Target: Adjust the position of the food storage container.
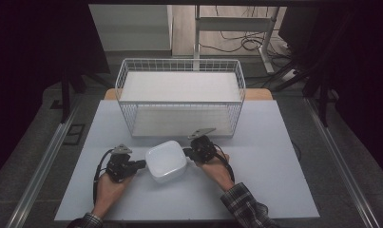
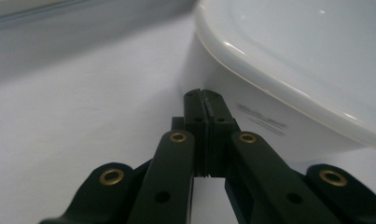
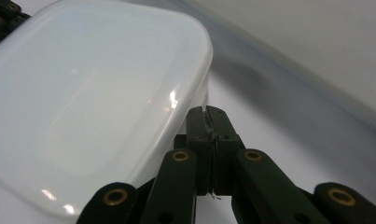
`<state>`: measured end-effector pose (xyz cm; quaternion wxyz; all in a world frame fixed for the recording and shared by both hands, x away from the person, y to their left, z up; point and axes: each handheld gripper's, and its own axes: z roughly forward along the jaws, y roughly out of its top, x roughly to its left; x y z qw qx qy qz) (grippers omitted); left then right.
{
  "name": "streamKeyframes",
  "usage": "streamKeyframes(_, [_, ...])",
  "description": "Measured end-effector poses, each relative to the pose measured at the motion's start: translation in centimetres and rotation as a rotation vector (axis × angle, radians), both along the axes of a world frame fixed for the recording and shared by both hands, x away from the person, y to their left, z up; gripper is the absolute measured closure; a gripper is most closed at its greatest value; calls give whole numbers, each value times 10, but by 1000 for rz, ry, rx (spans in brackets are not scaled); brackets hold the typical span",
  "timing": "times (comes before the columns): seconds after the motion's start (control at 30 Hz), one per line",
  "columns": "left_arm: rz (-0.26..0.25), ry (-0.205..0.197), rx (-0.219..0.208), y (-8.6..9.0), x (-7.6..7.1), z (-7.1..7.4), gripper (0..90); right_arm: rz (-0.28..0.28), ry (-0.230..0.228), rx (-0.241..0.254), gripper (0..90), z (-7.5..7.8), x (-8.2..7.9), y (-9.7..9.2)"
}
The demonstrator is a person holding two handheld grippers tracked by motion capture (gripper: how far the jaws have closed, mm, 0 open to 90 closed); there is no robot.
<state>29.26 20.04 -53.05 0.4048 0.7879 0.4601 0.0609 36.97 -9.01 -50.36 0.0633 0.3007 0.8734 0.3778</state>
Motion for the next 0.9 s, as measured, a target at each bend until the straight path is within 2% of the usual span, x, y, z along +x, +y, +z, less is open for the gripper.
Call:
streamKeyframes(0.07, [-28, 7, -7, -8, -4, 1, 898, -17, 38, 37, 875, 1, -11, -19])
streamKeyframes(0.1, [-34, 5, -3, -11, -5, 1, 898, -17, 38, 37, 875, 1, -11, -19])
streamKeyframes(0.13, [-44, 5, -8, -17, -5, 2, 898, -27, 54, 51, 876, 1, -19, -28])
streamKeyframes(0.27, [-68, 13, -21, -28, -4, 2, 898, -43, 61, 53, 880, 2, -25, -39])
streamKeyframes(0.33, [-85, 12, -16, -38, -1, 2, 898, -59, 52, 36, 885, 4, -31, -51])
streamKeyframes(0.5, [-101, 10, -23, -51, 3, 2, 898, -84, 50, 27, 887, 6, -39, -65])
streamKeyframes(0.67, [-127, 7, -25, -63, 5, 2, 899, -107, 27, 6, 886, 8, -50, -79])
streamKeyframes(0.83, [-124, -13, -14, -59, 2, 7, 864, -112, 10, -5, 864, 9, -50, -81])
streamKeyframes(0.87, [-118, -47, 3, -52, -2, 12, 828, -122, -33, -28, 832, 11, -52, -83])
streamKeyframes(0.9, [-115, -55, -5, -50, -3, 13, 789, -122, -46, -22, 813, 13, -53, -85])
